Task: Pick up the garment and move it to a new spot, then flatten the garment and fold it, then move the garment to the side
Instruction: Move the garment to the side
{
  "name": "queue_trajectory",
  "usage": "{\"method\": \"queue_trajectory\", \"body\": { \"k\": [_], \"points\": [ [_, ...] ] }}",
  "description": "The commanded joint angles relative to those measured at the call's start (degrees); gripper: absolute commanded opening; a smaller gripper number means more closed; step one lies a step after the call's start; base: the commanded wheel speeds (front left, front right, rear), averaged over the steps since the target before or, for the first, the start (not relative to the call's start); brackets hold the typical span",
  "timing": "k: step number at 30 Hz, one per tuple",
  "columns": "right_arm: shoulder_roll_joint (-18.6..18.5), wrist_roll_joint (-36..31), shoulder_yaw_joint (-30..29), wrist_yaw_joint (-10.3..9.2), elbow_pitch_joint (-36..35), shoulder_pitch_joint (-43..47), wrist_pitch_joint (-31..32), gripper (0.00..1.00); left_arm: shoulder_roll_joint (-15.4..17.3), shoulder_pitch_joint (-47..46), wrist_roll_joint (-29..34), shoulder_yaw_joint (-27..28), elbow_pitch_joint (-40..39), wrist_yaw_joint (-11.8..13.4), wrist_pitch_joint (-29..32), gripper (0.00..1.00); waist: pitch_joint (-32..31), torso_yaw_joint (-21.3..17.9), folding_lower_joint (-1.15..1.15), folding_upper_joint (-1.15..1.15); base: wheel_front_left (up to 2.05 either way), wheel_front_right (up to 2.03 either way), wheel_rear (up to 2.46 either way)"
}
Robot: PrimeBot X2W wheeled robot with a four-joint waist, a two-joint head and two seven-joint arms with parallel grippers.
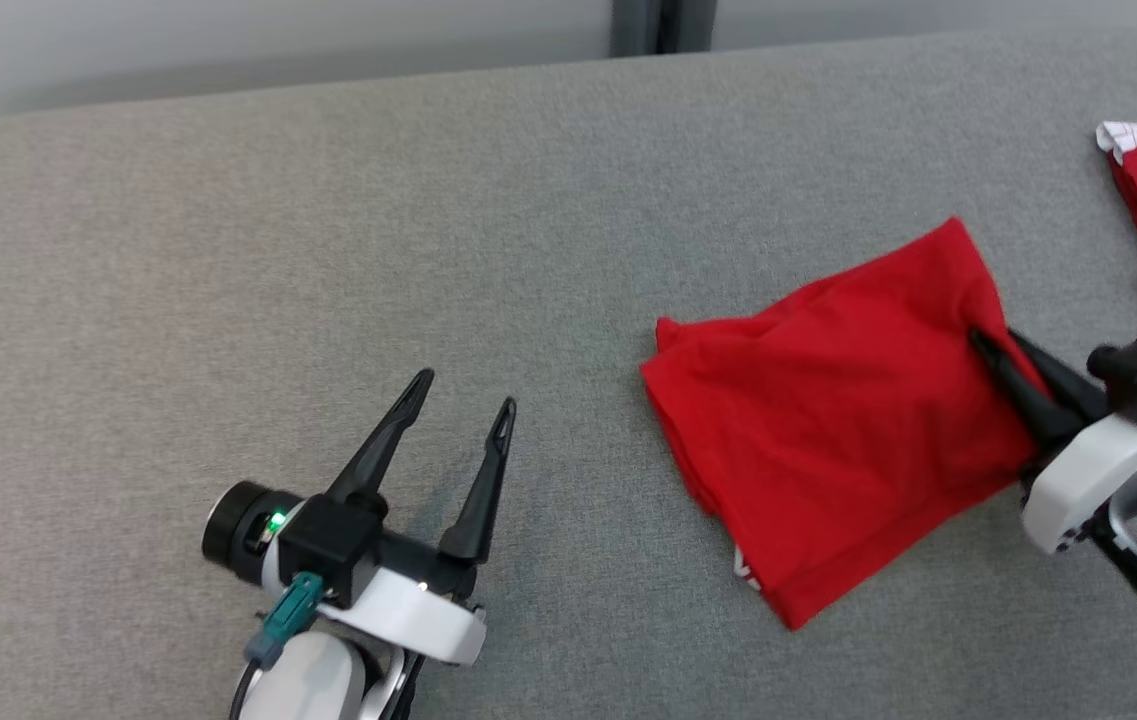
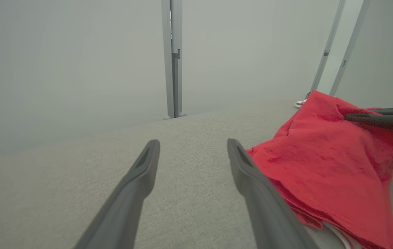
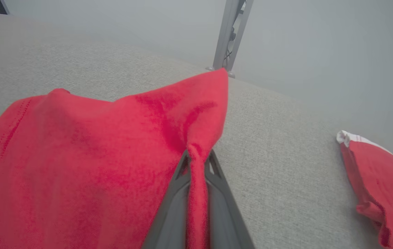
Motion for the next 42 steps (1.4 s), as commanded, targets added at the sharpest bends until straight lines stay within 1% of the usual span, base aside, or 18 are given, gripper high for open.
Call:
{"method": "queue_trajectory", "body": {
  "k": [1,8,12,17,23,28,31,38,42],
  "points": [
    [-2.1,0.2,0.2,-0.04,-1.8,-2.9,0.9,0.00,0.2,-3.0,1.4,-1.0,-0.1,-0.7,-0.1,1.00,4.5,-3.1,0.00,0.00,0.00,0.00,0.00],
    [-11.3,1.7,0.1,-0.04,-7.6,-12.1,3.6,0.00,0.2,-11.7,4.8,-6.4,0.3,-2.5,-0.1,1.00,13.8,-7.0,0.00,0.00,0.00,0.00,0.00],
    [-15.7,2.3,-1.3,-0.04,-8.3,-16.1,4.1,0.00,0.7,-16.8,6.0,-10.1,0.4,-2.9,-0.1,1.00,18.6,-8.7,0.00,0.00,0.00,0.00,0.00],
    [-19.9,3.8,-4.0,-0.04,-6.9,-20.2,4.1,0.00,1.8,-22.8,6.8,-14.3,0.7,-3.2,-0.1,1.00,23.0,-10.2,0.00,0.00,0.00,0.00,0.00],
    [-23.7,5.1,-7.9,-0.04,-2.8,-23.8,3.7,0.00,2.6,-26.3,5.8,-16.9,0.3,-3.2,0.0,1.00,25.3,-10.7,0.00,0.00,0.00,0.00,0.00],
    [-26.0,5.9,-9.8,-0.04,1.2,-25.7,4.5,0.00,3.3,-27.1,5.0,-18.0,-0.2,-3.2,0.0,1.00,26.3,-9.9,0.00,0.00,0.00,0.00,0.00],
    [-27.3,4.7,-10.2,-0.04,4.6,-26.9,5.3,0.00,3.7,-27.2,4.9,-17.9,-0.4,-3.2,0.1,1.00,27.2,-9.3,0.00,0.00,0.00,0.00,0.00],
    [-26.6,-0.9,-7.9,-0.04,11.1,-30.1,6.7,0.00,5.1,-27.1,5.1,-17.3,0.1,-3.1,0.2,1.00,29.8,-7.8,0.00,0.00,0.00,0.00,0.00],
    [-25.8,-3.5,-6.9,-0.04,15.0,-31.7,6.3,0.00,5.6,-26.6,5.1,-17.0,0.4,-3.1,0.3,1.00,30.3,-7.1,0.00,0.00,0.00,0.00,0.00]
  ]
}}
